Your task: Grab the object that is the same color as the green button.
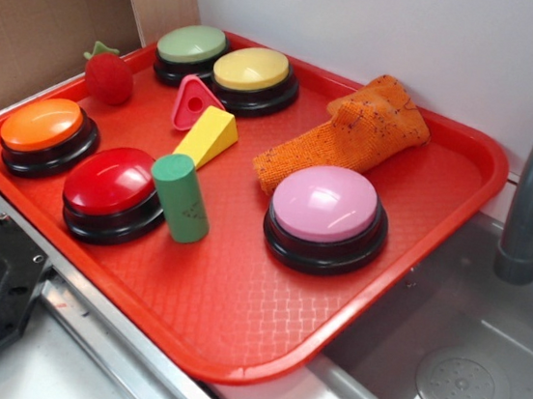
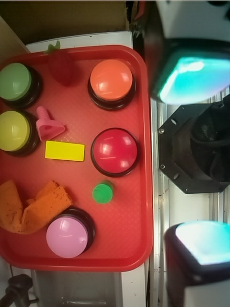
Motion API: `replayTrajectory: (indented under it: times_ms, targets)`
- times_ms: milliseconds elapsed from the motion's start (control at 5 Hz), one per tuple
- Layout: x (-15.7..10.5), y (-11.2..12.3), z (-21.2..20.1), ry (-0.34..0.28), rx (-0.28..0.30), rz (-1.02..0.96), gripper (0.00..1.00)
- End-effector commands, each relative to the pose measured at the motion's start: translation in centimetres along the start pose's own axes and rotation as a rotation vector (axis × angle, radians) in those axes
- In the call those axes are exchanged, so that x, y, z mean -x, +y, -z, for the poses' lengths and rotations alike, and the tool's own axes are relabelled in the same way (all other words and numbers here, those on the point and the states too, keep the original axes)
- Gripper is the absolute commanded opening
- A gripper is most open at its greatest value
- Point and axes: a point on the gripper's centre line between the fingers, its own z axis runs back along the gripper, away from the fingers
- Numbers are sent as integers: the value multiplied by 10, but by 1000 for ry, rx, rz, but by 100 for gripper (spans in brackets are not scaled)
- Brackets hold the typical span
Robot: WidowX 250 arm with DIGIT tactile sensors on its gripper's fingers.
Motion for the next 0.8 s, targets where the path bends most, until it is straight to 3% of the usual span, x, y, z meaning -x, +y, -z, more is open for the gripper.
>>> replayTrajectory:
  times_ms: [0, 200, 400, 600]
  targets:
    - [0, 0, 0, 0, 0, 0, 100]
    - [-14, -8, 18, 8, -43, 155, 100]
    - [-30, -25, 40, -25, -68, 363, 100]
    - [-37, -34, 61, -32, -36, 525, 100]
